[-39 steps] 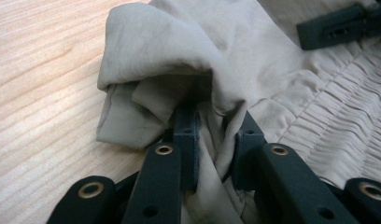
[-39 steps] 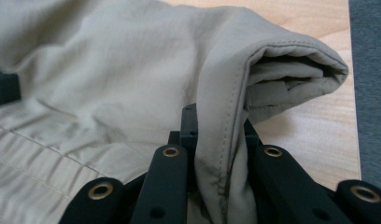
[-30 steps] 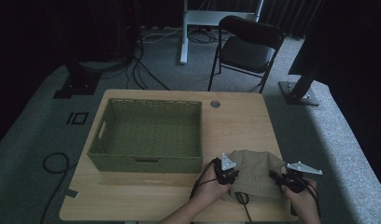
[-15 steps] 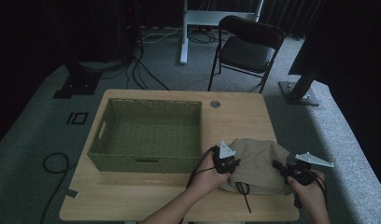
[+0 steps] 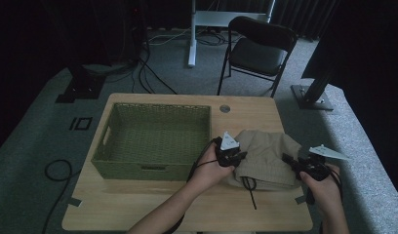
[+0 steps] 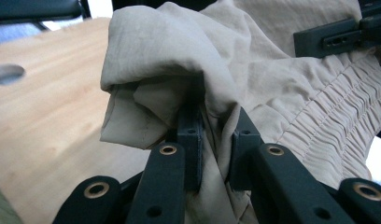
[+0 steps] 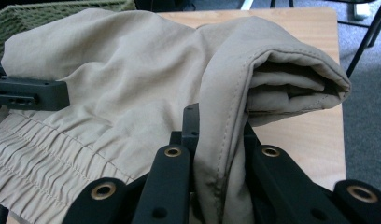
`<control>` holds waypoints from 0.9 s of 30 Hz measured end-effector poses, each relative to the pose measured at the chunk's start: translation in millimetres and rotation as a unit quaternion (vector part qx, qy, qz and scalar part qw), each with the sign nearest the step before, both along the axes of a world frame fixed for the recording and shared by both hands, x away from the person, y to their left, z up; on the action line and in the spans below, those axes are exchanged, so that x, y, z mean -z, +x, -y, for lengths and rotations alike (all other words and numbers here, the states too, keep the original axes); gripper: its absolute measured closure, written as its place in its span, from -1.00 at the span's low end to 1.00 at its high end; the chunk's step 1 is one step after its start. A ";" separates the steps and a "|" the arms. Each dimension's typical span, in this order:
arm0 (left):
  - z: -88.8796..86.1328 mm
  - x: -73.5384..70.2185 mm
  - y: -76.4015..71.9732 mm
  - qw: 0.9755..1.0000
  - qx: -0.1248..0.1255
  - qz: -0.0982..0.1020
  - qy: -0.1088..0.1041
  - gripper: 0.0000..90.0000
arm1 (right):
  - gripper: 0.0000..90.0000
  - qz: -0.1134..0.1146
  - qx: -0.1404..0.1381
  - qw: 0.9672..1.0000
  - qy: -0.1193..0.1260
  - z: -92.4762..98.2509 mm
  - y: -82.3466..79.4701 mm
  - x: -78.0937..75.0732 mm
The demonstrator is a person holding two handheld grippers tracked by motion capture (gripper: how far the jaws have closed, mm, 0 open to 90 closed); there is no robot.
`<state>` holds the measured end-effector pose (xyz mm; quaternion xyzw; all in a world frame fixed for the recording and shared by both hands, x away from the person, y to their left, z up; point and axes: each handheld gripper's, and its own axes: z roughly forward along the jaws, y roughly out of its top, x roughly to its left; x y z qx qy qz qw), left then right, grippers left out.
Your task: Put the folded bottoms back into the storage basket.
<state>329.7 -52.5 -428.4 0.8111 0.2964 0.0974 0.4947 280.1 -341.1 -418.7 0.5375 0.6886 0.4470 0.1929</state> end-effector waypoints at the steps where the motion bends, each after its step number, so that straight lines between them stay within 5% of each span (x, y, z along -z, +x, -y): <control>1: -1.6 -3.3 1.5 1.000 0.001 0.002 0.001 0.77 | 0.80 0.000 0.000 1.000 0.000 0.0 0.0 0.0; 12: -26.8 -44.7 19.3 1.000 -0.004 0.025 0.001 0.77 | 0.80 0.018 -0.014 1.000 0.003 -20.9 18.9 -32.7; 27: -80.6 -64.6 39.3 0.999 -0.032 0.036 -0.021 0.77 | 0.81 0.037 -0.043 0.998 0.009 -70.4 47.5 -65.5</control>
